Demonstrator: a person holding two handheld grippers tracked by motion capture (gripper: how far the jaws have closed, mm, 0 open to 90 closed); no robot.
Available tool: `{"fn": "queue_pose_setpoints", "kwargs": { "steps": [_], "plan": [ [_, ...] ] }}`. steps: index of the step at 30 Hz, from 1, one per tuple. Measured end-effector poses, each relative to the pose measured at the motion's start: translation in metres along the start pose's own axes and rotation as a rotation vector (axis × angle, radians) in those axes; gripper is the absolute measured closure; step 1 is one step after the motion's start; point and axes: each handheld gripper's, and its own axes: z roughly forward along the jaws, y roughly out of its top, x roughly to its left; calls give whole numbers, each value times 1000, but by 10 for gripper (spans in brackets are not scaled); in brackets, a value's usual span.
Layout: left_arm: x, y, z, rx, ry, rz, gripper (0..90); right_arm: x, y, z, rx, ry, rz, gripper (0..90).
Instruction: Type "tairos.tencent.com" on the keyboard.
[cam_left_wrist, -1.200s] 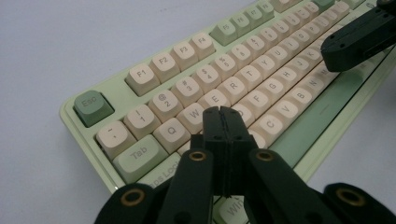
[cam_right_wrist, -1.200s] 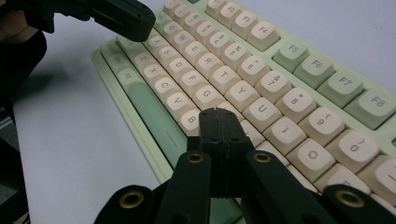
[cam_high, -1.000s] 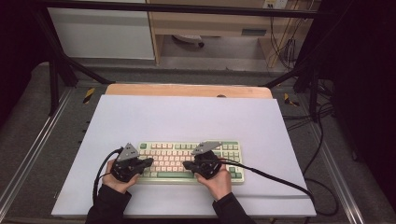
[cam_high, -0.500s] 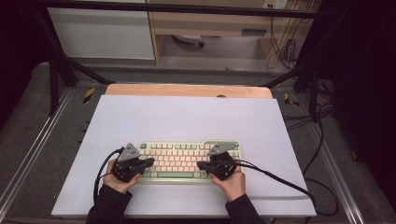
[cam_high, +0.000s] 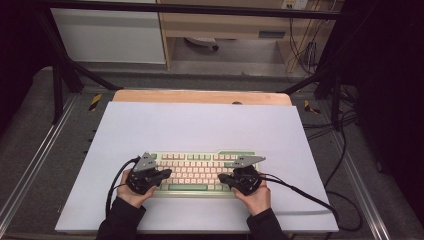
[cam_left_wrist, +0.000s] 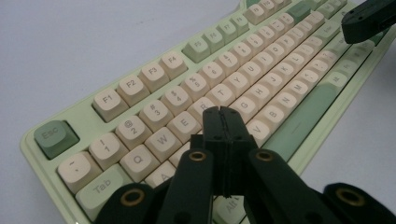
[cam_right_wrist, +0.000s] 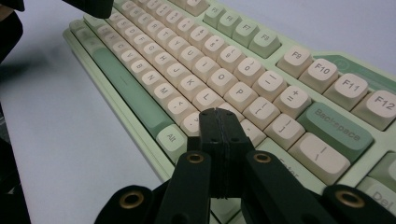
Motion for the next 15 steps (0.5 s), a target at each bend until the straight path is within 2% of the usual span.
{"fn": "queue_pose_setpoints", "kwargs": {
  "steps": [15],
  "plan": [
    [-8, 17, 19, 12, -7, 23, 900, 0, -1, -2, -1, 1, 1, 900]
  ]
}}
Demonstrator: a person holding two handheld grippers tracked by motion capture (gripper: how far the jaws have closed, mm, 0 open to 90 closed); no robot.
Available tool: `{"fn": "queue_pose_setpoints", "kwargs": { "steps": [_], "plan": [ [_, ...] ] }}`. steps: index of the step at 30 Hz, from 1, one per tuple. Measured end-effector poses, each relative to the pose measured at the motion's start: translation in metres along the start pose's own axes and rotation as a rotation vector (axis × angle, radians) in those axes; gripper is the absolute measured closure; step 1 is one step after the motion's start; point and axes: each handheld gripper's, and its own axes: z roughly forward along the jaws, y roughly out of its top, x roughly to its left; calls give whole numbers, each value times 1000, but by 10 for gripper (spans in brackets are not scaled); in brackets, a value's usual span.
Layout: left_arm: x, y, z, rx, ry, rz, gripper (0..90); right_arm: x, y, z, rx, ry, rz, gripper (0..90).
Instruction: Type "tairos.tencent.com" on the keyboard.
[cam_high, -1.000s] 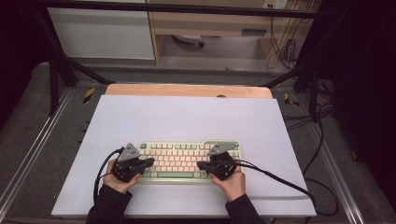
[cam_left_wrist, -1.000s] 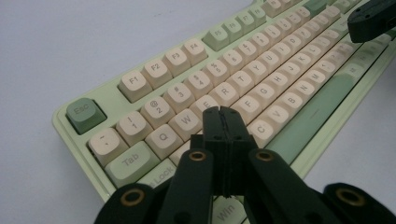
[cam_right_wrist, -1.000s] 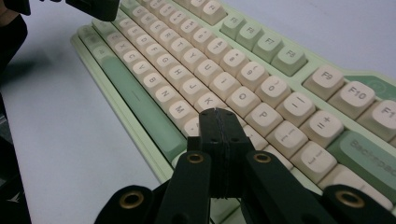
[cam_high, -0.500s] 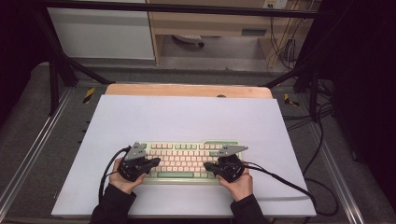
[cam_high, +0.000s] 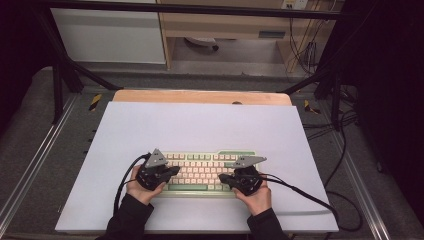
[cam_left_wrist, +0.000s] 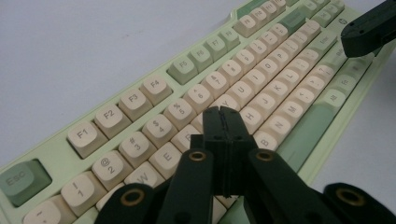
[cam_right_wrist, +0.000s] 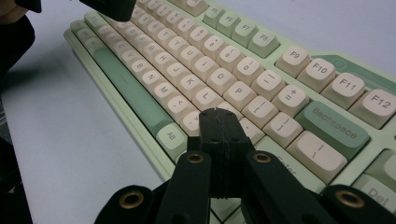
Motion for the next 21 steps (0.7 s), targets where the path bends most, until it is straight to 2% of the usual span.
{"fn": "queue_pose_setpoints", "kwargs": {
  "steps": [6, 14, 21],
  "plan": [
    [-2, 3, 10, 14, 10, 5, 900, 0, 0, 0, 1, 1, 1, 900],
    [1, 5, 23, 26, 21, -10, 900, 0, 0, 1, 0, 4, 2, 900],
    [2, 4, 28, 29, 25, -11, 900, 0, 0, 0, -3, 4, -1, 900]
  ]
}}
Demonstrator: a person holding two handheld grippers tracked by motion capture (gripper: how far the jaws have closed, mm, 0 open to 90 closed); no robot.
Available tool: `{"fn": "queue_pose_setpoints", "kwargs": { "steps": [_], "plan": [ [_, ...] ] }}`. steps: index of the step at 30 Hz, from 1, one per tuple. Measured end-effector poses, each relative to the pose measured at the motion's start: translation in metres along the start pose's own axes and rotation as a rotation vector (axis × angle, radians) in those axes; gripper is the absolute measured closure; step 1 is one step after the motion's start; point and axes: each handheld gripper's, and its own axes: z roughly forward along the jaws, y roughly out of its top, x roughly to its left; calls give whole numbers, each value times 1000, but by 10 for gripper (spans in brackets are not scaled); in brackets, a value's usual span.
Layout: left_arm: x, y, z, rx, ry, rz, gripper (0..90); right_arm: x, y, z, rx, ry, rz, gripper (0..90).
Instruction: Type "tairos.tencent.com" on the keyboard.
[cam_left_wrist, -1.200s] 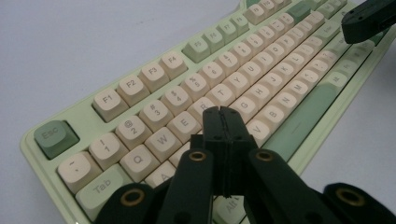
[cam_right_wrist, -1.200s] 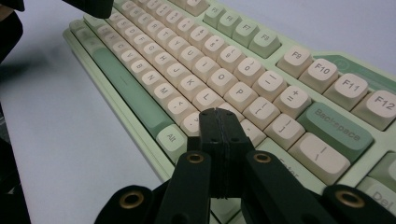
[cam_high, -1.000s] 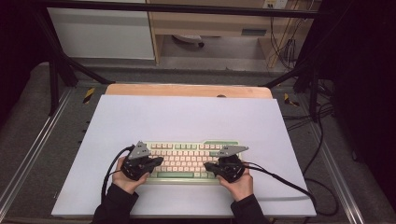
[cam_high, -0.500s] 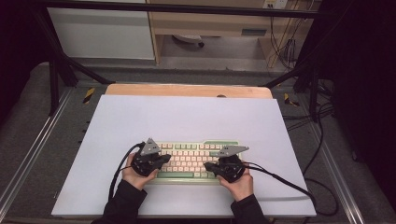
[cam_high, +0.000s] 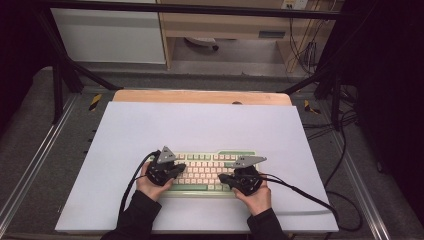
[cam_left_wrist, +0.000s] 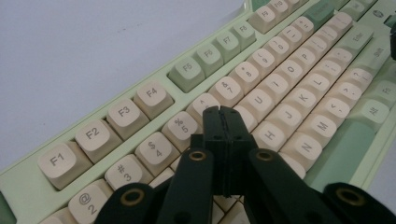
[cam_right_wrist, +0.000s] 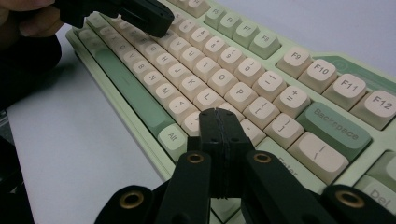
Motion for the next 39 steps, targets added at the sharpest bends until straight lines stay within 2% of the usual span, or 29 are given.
{"fn": "queue_pose_setpoints", "kwargs": {
  "steps": [12, 26, 39],
  "plan": [
    [-1, -2, 2, 0, -6, 7, 900, 1, -1, 0, 0, 0, -1, 900],
    [-1, -10, -23, -27, -16, 12, 900, 1, -1, 0, 1, 1, -4, 900],
    [5, -25, -44, -41, -12, -11, 900, 2, 0, -1, -6, 3, -2, 900]
  ]
}}
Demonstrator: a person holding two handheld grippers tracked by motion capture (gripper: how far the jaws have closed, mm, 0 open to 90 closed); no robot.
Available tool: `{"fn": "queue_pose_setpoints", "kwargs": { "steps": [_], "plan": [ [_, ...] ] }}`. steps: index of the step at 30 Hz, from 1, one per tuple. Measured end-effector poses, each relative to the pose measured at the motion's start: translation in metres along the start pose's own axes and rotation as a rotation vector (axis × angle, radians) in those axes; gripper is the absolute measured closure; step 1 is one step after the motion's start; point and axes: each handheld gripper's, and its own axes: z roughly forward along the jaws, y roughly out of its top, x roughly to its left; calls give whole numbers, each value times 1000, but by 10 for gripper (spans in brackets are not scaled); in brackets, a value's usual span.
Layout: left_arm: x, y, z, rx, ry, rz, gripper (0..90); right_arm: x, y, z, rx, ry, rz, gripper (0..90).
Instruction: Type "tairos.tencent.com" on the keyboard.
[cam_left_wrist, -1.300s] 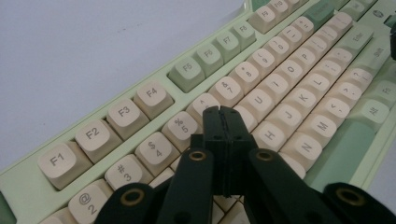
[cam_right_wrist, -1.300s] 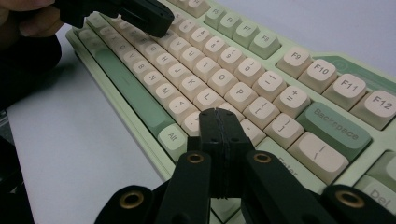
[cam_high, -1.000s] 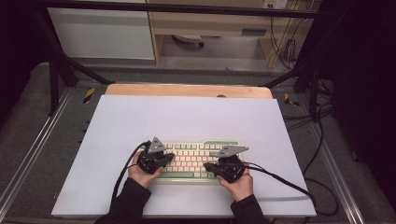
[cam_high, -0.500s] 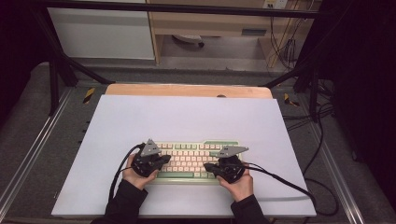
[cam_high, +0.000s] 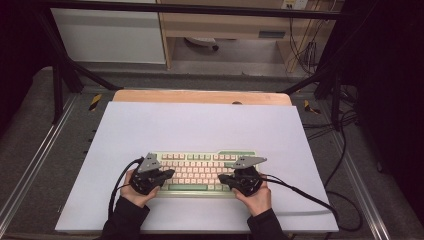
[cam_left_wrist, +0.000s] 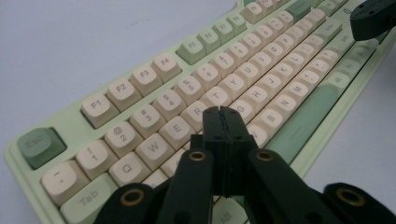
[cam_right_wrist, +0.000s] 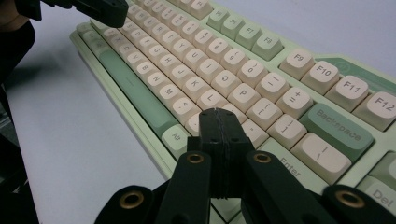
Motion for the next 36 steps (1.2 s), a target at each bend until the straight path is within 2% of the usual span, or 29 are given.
{"fn": "queue_pose_setpoints", "kwargs": {
  "steps": [6, 14, 36],
  "plan": [
    [4, -7, -8, -2, 9, -12, 900, 1, 0, 2, -4, 6, 10, 900],
    [8, -14, -17, -8, 17, -23, 900, 3, 2, 7, 1, 12, -1, 900],
    [11, -18, -15, -2, 11, -35, 900, 8, 3, 28, 32, 19, -15, 900]
  ]
}}
